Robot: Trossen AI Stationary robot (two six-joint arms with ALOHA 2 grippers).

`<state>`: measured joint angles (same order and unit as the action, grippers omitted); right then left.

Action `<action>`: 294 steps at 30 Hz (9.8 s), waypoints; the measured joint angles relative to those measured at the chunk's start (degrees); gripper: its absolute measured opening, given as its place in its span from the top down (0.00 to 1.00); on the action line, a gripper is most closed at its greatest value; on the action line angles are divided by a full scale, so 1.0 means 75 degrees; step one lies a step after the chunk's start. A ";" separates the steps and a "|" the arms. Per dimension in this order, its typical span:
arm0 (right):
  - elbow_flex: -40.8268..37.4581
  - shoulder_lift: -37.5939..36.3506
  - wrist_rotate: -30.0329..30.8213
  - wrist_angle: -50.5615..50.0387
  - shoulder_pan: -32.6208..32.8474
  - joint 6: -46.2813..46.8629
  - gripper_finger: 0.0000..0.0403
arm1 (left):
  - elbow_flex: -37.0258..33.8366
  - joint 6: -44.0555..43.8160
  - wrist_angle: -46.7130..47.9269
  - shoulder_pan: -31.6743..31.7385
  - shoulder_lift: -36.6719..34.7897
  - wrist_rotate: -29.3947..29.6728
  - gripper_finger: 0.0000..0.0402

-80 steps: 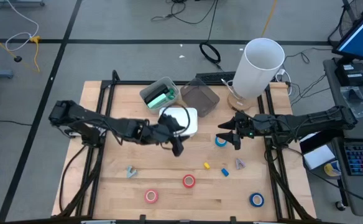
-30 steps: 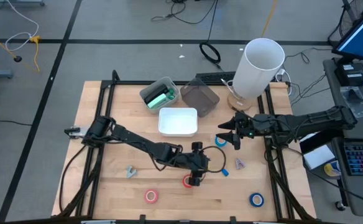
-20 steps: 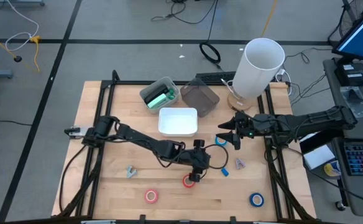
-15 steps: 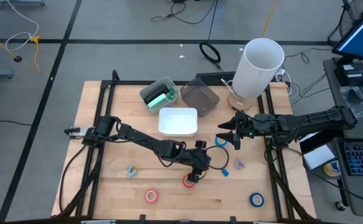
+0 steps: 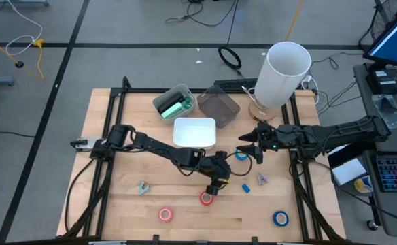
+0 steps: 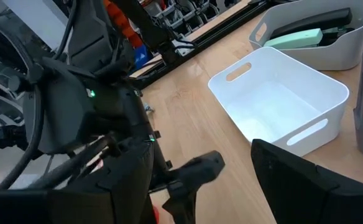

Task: Pick and place Stapler, Stapler remover, tape
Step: Put the yellow stapler into the gray bin, then put the blue stapler into the gray bin

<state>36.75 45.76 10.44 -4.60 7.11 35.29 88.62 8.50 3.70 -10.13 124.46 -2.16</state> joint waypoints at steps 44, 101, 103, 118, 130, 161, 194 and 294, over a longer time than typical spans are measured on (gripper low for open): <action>0.0000 0.0000 0.0003 0.0005 0.0000 0.0001 0.35 | 0.0000 -0.0100 -0.0322 0.0006 0.0928 -0.0396 0.47; 0.0000 0.0003 0.0003 0.0003 -0.0003 -0.0023 0.35 | -0.0006 -0.1496 0.5196 0.5126 -0.2345 0.2734 0.81; -0.0003 0.0003 0.0003 -0.0006 -0.0003 -0.0023 0.35 | -0.0006 -0.1499 0.5250 0.5281 -0.2106 0.2606 0.80; -0.0003 0.0003 0.0003 -0.0009 -0.0003 -0.0022 0.35 | -0.0009 -0.1380 0.5097 0.5540 -0.1373 0.2292 0.78; -0.0003 0.0003 0.0003 -0.0009 -0.0003 -0.0023 0.35 | -0.0003 -0.1373 0.4869 0.5604 -0.1189 0.2109 0.77; -0.0003 0.0003 0.0003 0.0008 -0.0003 0.0003 0.35 | -0.0009 -0.1605 0.4860 0.5373 -0.1929 0.1661 0.46; -0.0003 0.0000 0.0003 0.0149 -0.0003 0.0799 0.35 | -0.0003 -0.2521 0.4417 0.0172 -0.3231 0.0701 0.46; 0.4511 0.5309 -0.2205 -0.6954 0.1897 0.5630 0.45 | -0.7554 -0.3148 0.2160 0.0239 -1.1312 0.0777 0.46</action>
<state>70.59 85.58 -6.10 -56.75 21.34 77.51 31.97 -15.11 19.90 -8.34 39.62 3.67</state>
